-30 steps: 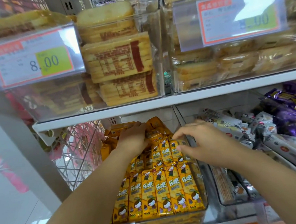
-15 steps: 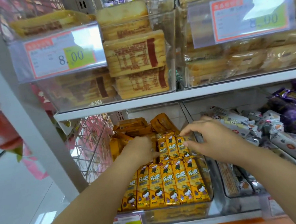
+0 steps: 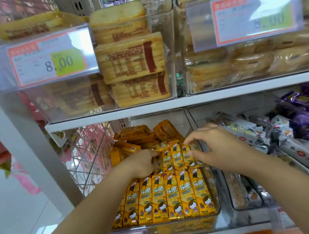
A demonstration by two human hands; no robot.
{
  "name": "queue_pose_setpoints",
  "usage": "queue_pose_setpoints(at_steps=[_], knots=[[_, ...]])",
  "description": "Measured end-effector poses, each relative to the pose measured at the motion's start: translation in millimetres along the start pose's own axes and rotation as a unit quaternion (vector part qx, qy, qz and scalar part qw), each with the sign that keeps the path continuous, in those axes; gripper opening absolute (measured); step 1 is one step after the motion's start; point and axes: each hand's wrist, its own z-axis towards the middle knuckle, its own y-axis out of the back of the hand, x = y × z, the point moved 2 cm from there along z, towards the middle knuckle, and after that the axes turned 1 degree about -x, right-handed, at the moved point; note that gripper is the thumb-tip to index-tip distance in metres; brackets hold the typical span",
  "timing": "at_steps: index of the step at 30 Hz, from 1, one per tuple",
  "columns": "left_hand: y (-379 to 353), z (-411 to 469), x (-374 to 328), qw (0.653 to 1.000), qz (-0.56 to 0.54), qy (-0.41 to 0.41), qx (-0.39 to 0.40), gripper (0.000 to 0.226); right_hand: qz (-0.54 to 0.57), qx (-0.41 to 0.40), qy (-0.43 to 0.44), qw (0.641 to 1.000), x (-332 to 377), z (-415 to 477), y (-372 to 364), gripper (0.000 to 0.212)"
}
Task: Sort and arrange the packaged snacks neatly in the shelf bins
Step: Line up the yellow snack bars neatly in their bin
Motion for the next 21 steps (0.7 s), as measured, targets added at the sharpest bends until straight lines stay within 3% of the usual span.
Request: queue_pose_setpoints(at_steps=[5, 11, 15, 21], knots=[[5, 0, 5, 1.000, 0.004, 0.000, 0.028, 0.046, -0.005, -0.002, -0.002, 1.000, 0, -1, 0, 0.027], [25, 25, 0, 0.981, 0.042, -0.039, -0.185, 0.031, 0.006, -0.027, -0.014, 1.000, -1, 0, -2, 0.023], [32, 43, -6, 0.957, 0.024, -0.036, -0.285, 0.046, -0.005, -0.047, -0.030, 0.998, -6, 2, 2, 0.023], [29, 64, -13, 0.964, 0.099, -0.004, -0.245, 0.053, 0.001, -0.024, -0.038, 0.999, -9, 6, 1, 0.025]])
